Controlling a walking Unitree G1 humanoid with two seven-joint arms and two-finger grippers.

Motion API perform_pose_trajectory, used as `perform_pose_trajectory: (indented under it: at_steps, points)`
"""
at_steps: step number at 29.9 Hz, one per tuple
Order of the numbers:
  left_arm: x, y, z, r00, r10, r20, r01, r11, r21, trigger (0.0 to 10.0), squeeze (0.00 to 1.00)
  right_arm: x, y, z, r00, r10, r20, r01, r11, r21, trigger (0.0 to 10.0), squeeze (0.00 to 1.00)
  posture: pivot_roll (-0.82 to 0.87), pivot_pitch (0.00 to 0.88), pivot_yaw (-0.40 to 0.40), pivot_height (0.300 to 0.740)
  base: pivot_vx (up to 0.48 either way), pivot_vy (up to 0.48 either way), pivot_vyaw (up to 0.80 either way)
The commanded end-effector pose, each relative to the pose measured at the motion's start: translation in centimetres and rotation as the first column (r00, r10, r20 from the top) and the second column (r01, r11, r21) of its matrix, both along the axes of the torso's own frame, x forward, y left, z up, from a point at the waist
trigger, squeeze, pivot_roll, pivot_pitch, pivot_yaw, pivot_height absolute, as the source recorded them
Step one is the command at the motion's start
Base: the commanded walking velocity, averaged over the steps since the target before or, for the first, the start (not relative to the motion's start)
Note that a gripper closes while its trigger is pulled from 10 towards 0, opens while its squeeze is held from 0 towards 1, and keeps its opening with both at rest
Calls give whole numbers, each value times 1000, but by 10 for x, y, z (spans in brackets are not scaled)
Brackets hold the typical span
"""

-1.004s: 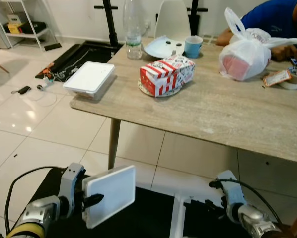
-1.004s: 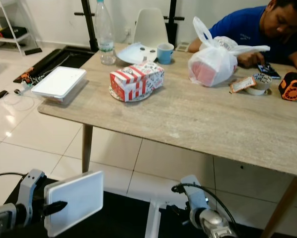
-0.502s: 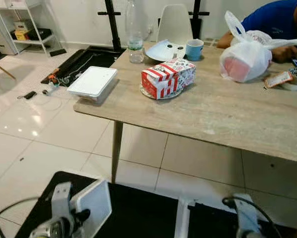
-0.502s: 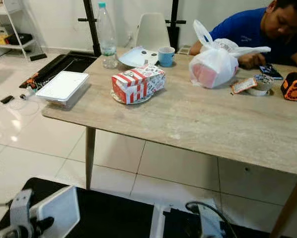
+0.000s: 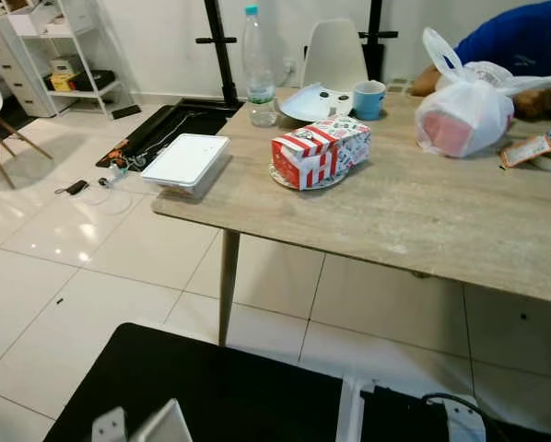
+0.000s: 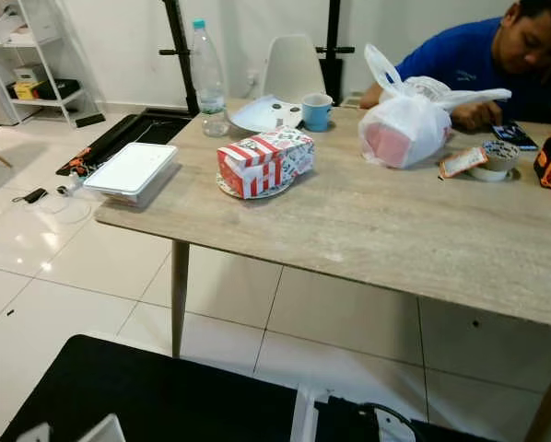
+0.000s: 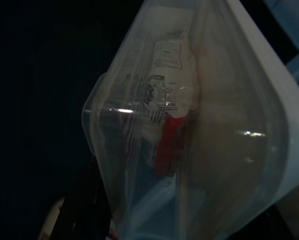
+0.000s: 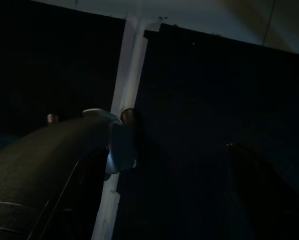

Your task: Restocking fridge

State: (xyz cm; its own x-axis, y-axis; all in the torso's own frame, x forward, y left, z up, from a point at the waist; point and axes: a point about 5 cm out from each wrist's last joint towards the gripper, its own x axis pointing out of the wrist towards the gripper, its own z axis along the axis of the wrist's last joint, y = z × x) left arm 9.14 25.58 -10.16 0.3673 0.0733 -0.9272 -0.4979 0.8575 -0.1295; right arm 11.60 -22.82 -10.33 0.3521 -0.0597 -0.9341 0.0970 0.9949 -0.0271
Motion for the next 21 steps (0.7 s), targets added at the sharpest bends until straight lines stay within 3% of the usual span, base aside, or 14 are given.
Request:
perform_pose_trajectory:
  at_steps: [1, 10, 16, 21]
  points:
    - [1, 2, 1, 1000, 14, 14, -14, 1000, 19, 10000, 0, 2, -3, 1, 1000, 4, 0, -4, 1000, -9, 10000, 0, -61, 0, 39, 740, 0, 0, 0]
    - [-3, -7, -3, 1000, 12, 3, -12, 1000, 11, 10000, 0, 9, -8, 5, 1000, 6, 7, -6, 1000, -14, 10000, 0, -60, 0, 8, 740, 0, 0, 0]
    - [5, -6, -1, 999, 13, 31, -13, 1000, 21, 10000, 0, 11, -4, 4, 998, 56, -4, -56, 998, -5, 10000, 0, -53, 0, -4, 740, 0, 0, -711]
    - [2, -8, -2, 1000, -9, 27, 9, 1000, 11, 10000, 0, 9, -1, 3, 998, 68, -19, -68, 998, 0, 10000, 0, -30, 0, -7, 740, 0, 0, -712]
